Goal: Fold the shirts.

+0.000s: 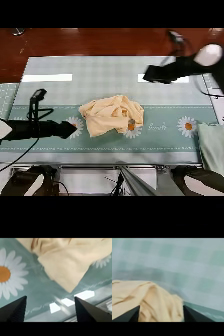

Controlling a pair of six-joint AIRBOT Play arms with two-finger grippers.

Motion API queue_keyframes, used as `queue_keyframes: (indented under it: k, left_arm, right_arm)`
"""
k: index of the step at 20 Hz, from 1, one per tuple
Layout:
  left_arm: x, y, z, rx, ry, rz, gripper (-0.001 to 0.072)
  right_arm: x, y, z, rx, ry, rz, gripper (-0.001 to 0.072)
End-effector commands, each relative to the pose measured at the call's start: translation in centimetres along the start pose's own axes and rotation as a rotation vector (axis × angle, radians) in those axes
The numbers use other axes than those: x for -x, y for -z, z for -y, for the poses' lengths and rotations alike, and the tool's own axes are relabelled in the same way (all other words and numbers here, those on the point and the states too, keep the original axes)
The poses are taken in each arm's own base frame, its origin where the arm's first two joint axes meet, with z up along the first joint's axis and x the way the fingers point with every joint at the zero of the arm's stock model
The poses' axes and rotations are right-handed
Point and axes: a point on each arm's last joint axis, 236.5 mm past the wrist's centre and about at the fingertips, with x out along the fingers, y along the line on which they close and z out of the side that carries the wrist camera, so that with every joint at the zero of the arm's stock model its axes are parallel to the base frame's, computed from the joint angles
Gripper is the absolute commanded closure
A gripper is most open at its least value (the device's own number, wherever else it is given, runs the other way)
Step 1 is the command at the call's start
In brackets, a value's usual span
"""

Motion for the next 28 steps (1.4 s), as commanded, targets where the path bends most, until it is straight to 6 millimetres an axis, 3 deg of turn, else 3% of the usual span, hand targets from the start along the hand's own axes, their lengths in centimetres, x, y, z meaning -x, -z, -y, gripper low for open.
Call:
queue_keyframes:
  k: [1, 3, 7, 9, 12, 13, 14, 17, 20, 24, 25, 26, 27, 28]
  left_arm:
    - [-3.2, 4.3, -1.3, 0.131, 0.017, -0.143, 0.0004]
    - [-5.4, 3.9, -0.1, 0.218, 0.122, -0.121, 0.0004]
    - [-7.5, -0.9, 3.7, 0.288, 0.372, 0.018, 0.0004]
    - [-8.7, -1.4, 4.8, 0.27, 0.428, 0.005, 0.0005]
    - [-10.9, -0.5, 5.4, 0.264, 0.43, -0.091, 0.0013]
    - [-11.3, -0.4, 5.6, 0.249, 0.438, -0.114, 0.0239]
    - [-11.3, -0.5, 6.1, 0.198, 0.464, -0.129, 0.0658]
    - [-10.1, -2.3, 7.4, 0.12, 0.516, -0.118, 0.0687]
    - [-8.8, -4.9, 8.2, 0.084, 0.539, -0.071, 0.0687]
    - [-8.5, -5.8, 8.5, 0.069, 0.542, -0.053, 0.0687]
    - [-8.5, -5.8, 8.5, 0.069, 0.542, -0.053, 0.0687]
    - [-8.5, -5.8, 8.5, 0.069, 0.542, -0.052, 0.0686]
    - [-8.4, -5.9, 8.4, 0.073, 0.541, -0.048, 0.0686]
    - [-8.2, -6.3, 8.2, 0.076, 0.543, -0.039, 0.0687]
  right_arm:
    - [5.9, 5.1, 12.8, -0.22, 0.224, -0.027, 0.0092]
    - [5.0, 8.9, 14.6, -0.365, 0.18, -0.004, 0.0092]
    - [0.6, 15.1, 12.5, -0.45, 0.038, -0.07, 0.0092]
    - [-1.1, 16.9, 11.3, -0.449, 0.008, -0.105, 0.0092]
    - [-3.0, 17.6, 9.6, -0.39, -0.004, -0.141, 0.0092]
    - [-3.9, 17.8, 8.9, -0.381, -0.011, -0.157, 0.0092]
    - [-4.7, 18.0, 8.1, -0.377, -0.025, -0.175, 0.0092]
    - [-7.6, 18.2, 5.0, -0.393, -0.114, -0.212, 0.0093]
    - [-10.1, 18.2, 3.1, -0.408, -0.157, -0.223, 0.0092]
    - [-12.4, 17.0, 1.1, -0.374, -0.185, -0.253, 0.0093]
    - [-12.9, 16.8, 0.7, -0.361, -0.189, -0.264, 0.0124]
    - [-13.3, 16.6, 0.2, -0.348, -0.194, -0.278, 0.03]
    - [-13.5, 16.3, -0.1, -0.331, -0.201, -0.292, 0.056]
    - [-13.4, 15.7, -0.3, -0.293, -0.208, -0.292, 0.0685]
